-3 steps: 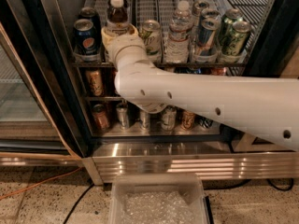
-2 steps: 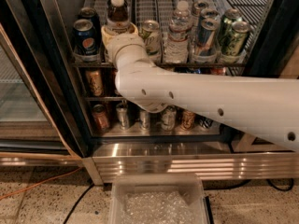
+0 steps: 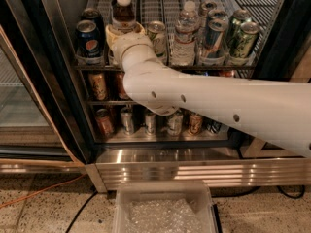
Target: Pick blue plastic bottle from top shelf of fridge
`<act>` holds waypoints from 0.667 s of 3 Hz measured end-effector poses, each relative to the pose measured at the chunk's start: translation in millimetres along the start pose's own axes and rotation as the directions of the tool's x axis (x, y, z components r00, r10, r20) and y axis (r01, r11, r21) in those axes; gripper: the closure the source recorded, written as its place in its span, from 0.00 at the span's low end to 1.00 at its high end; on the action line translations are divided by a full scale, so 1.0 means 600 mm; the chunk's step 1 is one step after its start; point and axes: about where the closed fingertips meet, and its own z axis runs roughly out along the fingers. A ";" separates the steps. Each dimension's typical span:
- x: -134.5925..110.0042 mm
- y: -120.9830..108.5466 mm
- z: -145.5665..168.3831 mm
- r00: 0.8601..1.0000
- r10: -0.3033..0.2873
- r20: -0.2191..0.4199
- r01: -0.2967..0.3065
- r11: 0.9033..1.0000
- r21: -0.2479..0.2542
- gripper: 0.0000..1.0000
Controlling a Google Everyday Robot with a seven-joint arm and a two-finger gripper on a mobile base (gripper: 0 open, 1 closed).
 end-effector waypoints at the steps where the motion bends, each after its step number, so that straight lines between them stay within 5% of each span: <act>1: -0.009 0.001 -0.005 1.000 0.009 0.000 -0.009 1.000 -0.016 1.00; 2: -0.054 0.006 -0.027 1.000 0.027 0.002 -0.027 0.997 -0.067 1.00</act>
Offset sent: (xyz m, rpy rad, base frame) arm -0.0826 -0.0265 0.1394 0.0934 0.0066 0.2924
